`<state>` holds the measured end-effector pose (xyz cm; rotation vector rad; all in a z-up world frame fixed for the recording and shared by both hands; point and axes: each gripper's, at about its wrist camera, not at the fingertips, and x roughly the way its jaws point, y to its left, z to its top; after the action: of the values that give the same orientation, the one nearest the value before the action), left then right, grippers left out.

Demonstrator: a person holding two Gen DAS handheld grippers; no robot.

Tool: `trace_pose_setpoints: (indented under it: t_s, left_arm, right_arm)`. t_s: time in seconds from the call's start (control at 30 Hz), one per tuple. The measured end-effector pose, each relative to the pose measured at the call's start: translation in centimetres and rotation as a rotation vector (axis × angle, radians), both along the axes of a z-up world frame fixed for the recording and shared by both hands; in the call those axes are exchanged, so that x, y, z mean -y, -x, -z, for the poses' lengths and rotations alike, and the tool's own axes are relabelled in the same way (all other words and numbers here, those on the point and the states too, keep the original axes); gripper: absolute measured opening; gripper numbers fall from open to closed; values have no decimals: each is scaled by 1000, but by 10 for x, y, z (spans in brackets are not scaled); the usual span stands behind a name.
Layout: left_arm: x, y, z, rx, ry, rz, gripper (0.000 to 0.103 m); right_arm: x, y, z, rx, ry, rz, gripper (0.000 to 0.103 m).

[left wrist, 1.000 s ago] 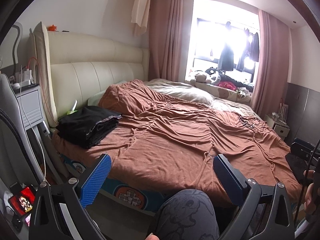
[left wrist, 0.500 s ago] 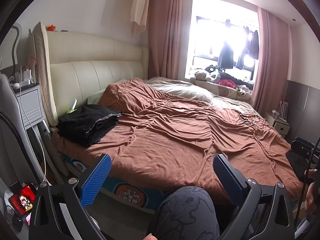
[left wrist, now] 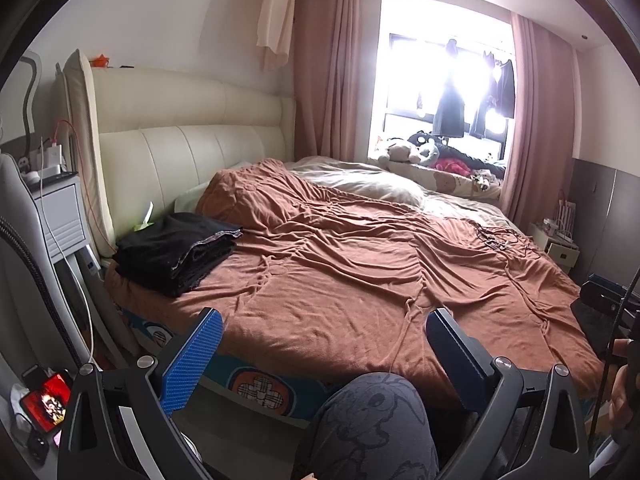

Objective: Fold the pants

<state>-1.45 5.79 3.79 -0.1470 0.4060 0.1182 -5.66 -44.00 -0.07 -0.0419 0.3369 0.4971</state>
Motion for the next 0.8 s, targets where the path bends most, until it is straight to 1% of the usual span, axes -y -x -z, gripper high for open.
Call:
trace_pose_setpoints:
  t_s: [0.8]
  left_arm:
    - [8,12,-3,20,-23,11,103]
  right_arm:
    - [11,11,2,4,-11,19,103]
